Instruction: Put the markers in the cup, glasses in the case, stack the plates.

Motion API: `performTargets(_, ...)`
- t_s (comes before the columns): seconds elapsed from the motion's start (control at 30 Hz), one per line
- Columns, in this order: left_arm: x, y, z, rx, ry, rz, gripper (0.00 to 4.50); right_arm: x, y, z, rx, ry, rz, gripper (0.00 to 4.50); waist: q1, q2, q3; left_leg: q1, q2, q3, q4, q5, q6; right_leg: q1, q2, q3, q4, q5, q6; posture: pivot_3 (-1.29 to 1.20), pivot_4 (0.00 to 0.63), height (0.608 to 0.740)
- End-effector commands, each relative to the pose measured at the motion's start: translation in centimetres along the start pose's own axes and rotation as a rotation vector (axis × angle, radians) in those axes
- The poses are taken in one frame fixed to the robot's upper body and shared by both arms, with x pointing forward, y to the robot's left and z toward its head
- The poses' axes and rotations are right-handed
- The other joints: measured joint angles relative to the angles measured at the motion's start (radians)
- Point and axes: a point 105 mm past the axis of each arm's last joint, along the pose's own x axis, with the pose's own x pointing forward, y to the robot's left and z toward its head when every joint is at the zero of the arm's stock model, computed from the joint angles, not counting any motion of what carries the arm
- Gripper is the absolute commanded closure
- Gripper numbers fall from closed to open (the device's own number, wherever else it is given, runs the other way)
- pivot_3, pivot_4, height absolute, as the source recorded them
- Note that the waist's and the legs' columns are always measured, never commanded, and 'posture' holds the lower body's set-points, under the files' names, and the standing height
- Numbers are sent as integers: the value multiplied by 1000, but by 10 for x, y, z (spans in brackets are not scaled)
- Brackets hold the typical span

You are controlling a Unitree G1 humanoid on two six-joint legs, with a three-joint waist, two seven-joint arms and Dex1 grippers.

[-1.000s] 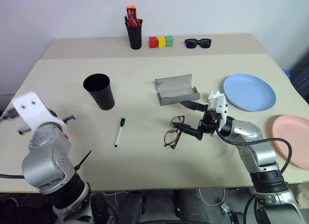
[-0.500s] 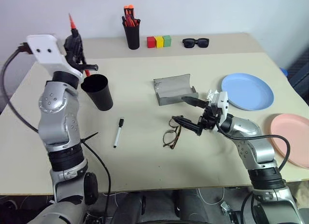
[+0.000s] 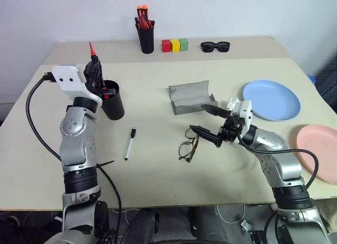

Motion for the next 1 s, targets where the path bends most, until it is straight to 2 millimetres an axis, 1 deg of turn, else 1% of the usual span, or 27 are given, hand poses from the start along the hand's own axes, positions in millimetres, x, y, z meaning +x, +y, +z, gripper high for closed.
performTargets(0.03, -1, 1, 5, 30, -38, 5, 3141, 2, 1, 16, -57, -41, 12, 0, 0, 0, 0, 0, 0, 0, 0, 0, 0, 0, 0, 0, 0, 0, 0, 0, 150, 740)
performTargets(0.07, -1, 2, 6, 30, -42, 11, 2680, 2, 1, 16, -57, -41, 13, 0, 0, 0, 0, 0, 0, 0, 0, 0, 0, 0, 0, 0, 0, 0, 0, 0, 150, 740)
performTargets(0.17, 0, 3, 9, 18, -50, 14, 1085, 2, 1, 16, -60, -39, 13, 0, 0, 0, 0, 0, 0, 0, 0, 0, 0, 0, 0, 0, 0, 0, 0, 0, 150, 740)
performTargets(0.23, 1, -1, 12, -9, -41, -5, 37, 3, 1, 15, -60, -38, 14, 0, 0, 0, 0, 0, 0, 0, 0, 0, 0, 0, 0, 0, 0, 0, 0, 0, 150, 740)
performTargets(0.3, 1, -9, 17, -14, -14, -47, 37, 3, 1, 15, -60, -38, 14, 0, 0, 0, 0, 0, 0, 0, 0, 0, 0, 0, 0, 0, 0, 0, 0, 0, 150, 740)
performTargets(0.43, -3, -26, 36, -14, 54, -132, 37, 0, -2, 15, -61, -37, 13, 0, -2, 0, 0, 0, 0, 0, 0, 0, 0, 0, 0, 0, 0, 0, 0, 0, 150, 740)
performTargets(0.53, -14, -39, 43, -47, 157, -164, 37, -6, -4, 12, -57, -21, 12, 0, -3, 0, 0, 0, 0, 0, 0, 0, 1, 0, 0, 0, 0, 0, 0, 0, 150, 740)
performTargets(0.6, -27, -50, 39, -17, 249, -195, 37, -11, -6, 13, -52, -22, 14, 0, -2, 0, 0, 0, 0, 0, 0, 0, 1, 0, 0, 0, 1, 0, 0, 0, 150, 740)
performTargets(0.67, -41, -63, 30, -17, 348, -246, 37, -15, -5, 14, -37, -27, 36, 0, -2, 0, 0, 0, 0, 0, 0, 0, 1, 0, 0, 0, 1, 0, 0, 0, 150, 740)
performTargets(0.7, -46, -65, 26, -7, 380, -259, 37, -16, -4, 14, -31, -33, 48, 0, -2, 0, 0, 0, 0, 0, 0, 0, 1, 0, 0, 0, 1, 0, 0, 0, 150, 740)
performTargets(0.77, -52, -64, 17, 38, 433, -246, 37, -18, -3, 15, -27, -50, 61, 0, -4, 0, 0, 1, 0, 0, 0, 0, 1, 0, 0, 0, 1, 0, 0, 0, 150, 740)
performTargets(0.83, -55, -58, 7, 79, 495, -199, 37, -19, -3, 15, -41, -48, 69, 0, -5, 0, 0, 1, 0, 0, 0, 0, 0, 0, 1, 1, 2, 0, 0, 0, 150, 740)
performTargets(0.9, -64, -55, -8, 80, 590, -189, 37, -19, -3, 16, -42, -65, 65, 0, -5, 0, 0, 1, 0, 0, 0, 0, 0, 0, 1, 1, 2, 0, 0, 0, 150, 740)
performTargets(0.97, -73, -56, -19, 92, 656, -214, 37, -19, -3, 18, -65, -74, 65, 0, -6, 0, 0, 1, 0, 0, 0, 0, 0, 0, 1, 1, 2, 0, 0, 0, 150, 740)
performTargets(1.0, -80, -53, -31, 118, 719, -204, 37, -19, -2, 18, -95, -66, 65, 0, -6, 0, 0, 2, 0, 0, 0, 0, -1, 0, 1, 2, 2, 0, 0, 0, 150, 740)
